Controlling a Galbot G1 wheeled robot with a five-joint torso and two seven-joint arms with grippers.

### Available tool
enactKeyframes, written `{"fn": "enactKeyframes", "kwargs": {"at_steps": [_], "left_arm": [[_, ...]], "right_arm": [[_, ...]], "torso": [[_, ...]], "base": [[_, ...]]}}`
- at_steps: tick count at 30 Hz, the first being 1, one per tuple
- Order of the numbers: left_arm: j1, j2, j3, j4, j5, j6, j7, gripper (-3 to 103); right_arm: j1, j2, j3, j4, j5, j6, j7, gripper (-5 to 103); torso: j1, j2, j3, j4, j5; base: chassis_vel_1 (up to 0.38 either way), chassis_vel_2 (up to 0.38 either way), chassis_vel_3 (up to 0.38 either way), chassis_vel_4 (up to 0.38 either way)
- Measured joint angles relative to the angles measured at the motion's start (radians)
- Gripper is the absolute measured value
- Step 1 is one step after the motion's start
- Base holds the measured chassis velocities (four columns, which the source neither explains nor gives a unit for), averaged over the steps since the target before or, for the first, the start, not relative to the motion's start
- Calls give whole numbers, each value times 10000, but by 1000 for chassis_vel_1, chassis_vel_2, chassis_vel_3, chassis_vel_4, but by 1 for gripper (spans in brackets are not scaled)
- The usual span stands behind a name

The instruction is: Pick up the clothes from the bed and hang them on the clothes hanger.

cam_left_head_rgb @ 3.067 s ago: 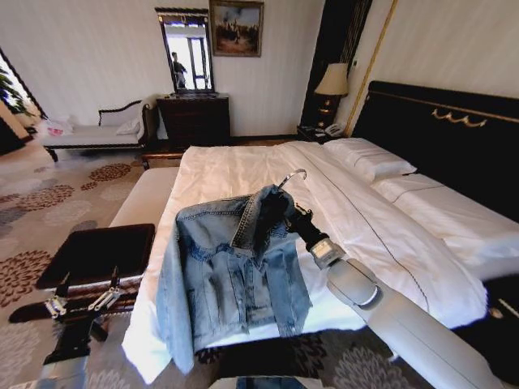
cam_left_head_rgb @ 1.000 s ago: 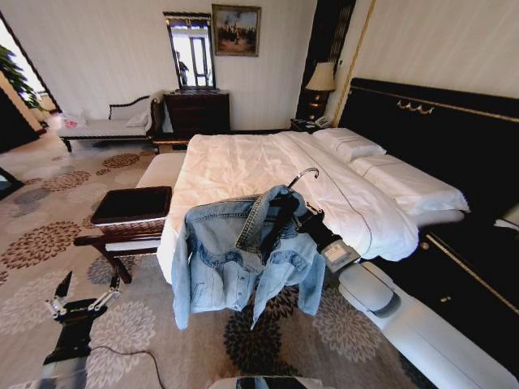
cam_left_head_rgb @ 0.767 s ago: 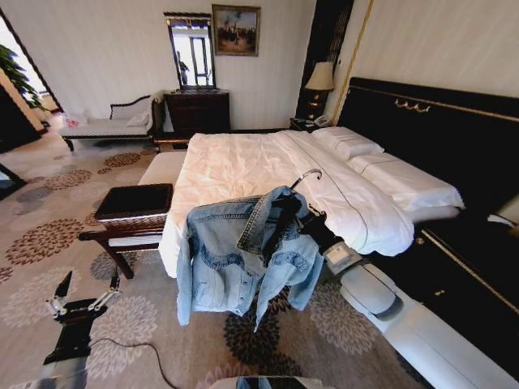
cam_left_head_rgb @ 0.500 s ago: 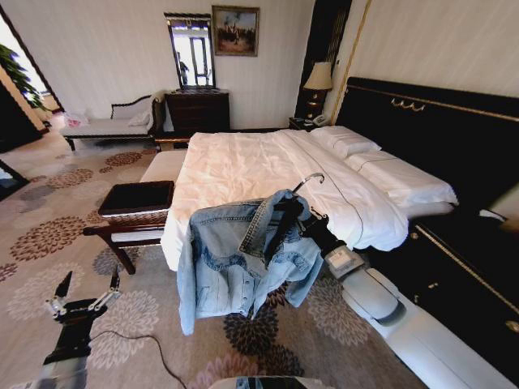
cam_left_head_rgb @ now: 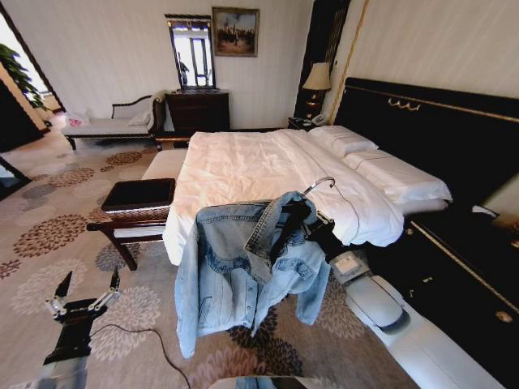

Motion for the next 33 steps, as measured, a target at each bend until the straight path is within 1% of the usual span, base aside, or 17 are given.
{"fn": "enactKeyframes", "kwargs": {"at_steps": [9,12,17,27,33], "left_arm": [[0,0,0,0,0,0,0,100],[0,0,0,0,0,-1,0,100],[0,1,0,0,0,0,0,100],[0,0,0,0,0,0,1,100],[0,1,0,0,0,0,0,100]], "right_arm": [[-375,405,74,-142,-109,29,-10,20],[-524,556,261,-159,-145,35,-11,20],[-718,593,470,-160,-191,103,-35,20],[-848,614,540,-188,-291,203,-22,20],[-1130,813,590,-185,-529,258,-21,20]], "torso": [[-7,2,-2,-1,0],[-5,1,-1,-1,0],[-6,3,-2,-1,-1],[-5,2,-2,-2,3],[-5,4,-2,0,-2]], "base": [[0,0,0,0],[0,0,0,0],[-21,-19,18,20],[-23,-35,34,32],[0,0,0,0]]}}
